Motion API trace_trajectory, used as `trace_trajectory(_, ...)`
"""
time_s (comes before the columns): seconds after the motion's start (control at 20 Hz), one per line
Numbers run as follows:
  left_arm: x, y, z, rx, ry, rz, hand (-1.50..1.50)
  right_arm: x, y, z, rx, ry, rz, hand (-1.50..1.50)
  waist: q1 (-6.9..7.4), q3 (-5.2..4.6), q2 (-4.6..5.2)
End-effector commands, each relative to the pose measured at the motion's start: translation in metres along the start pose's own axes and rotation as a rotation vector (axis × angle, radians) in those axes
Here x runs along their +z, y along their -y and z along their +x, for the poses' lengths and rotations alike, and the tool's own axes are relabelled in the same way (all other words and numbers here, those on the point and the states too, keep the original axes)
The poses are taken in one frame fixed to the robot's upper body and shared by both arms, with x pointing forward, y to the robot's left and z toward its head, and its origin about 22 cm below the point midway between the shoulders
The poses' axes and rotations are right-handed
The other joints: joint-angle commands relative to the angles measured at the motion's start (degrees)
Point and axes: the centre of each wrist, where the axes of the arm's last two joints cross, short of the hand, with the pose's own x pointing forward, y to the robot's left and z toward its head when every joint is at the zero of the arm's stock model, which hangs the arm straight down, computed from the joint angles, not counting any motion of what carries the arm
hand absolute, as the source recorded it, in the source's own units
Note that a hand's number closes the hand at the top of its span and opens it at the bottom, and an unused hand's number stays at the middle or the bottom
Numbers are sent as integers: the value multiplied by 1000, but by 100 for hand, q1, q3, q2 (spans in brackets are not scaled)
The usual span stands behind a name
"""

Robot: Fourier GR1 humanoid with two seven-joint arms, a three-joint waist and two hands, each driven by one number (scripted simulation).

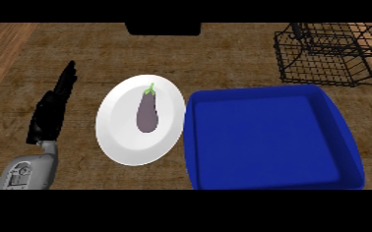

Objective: Pick the croissant from the tray and place it in the tiered basket

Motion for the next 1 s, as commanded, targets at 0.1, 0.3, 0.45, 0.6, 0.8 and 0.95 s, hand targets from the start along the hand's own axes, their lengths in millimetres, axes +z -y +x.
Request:
trace_trajectory(0.1, 7, 7, -3, 3, 6, -10, 0, 1, -32, -31, -81, 36, 109, 150, -17, 0, -7)
trace_trajectory(0.3, 8, 12, 12, 0, 10, -8, 0, -3, -46, -44, -115, 10, 159, 150, 54, 4, 8)
trace_trajectory(0.45, 4, -1, 5, 10, 30, 2, 0, -2, -54, -65, -251, -94, 262, 150, 76, 6, 23)
trace_trajectory(0.6, 3, 1, 0, 15, 15, -17, 0, 1, -62, -70, -302, -150, 318, -150, 18, 2, 11)
trace_trajectory(0.8, -10, -15, 2, 19, -8, 11, 0, 2, -66, -62, -369, -125, 254, -150, -26, 1, -5)
trace_trajectory(0.95, 0, -8, -12, 12, -5, -2, 0, 3, -64, -75, -478, -141, 171, -150, -14, 2, 1)
